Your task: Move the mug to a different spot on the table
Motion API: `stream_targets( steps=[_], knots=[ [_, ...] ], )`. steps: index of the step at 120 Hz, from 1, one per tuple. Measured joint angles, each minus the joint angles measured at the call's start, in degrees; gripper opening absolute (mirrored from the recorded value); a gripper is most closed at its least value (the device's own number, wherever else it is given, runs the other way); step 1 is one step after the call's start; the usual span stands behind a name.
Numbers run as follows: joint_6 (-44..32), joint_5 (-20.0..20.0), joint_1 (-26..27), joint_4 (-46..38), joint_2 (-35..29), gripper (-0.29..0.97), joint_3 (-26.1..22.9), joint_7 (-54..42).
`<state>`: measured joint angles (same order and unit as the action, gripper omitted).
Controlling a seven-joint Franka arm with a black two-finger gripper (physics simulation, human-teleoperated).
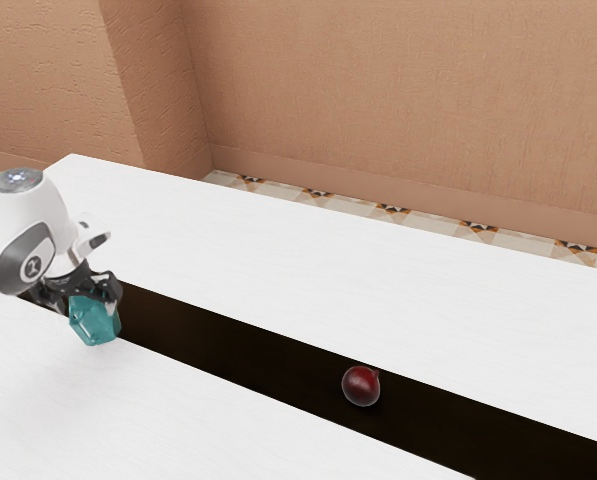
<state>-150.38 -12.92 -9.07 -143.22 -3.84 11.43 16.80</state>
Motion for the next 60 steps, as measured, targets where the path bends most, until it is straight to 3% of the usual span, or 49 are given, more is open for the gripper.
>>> stream_targets(
  steps=[27, 60],
  knots=[
    [3.73, 0.57, 0.01, -0.31, 0.63, 0.68, 0.09, -2.78],
    [-5.19, 0.75, -2.89, -0.92, 5.45, 0.68, 0.73, -9.25]
  ],
)
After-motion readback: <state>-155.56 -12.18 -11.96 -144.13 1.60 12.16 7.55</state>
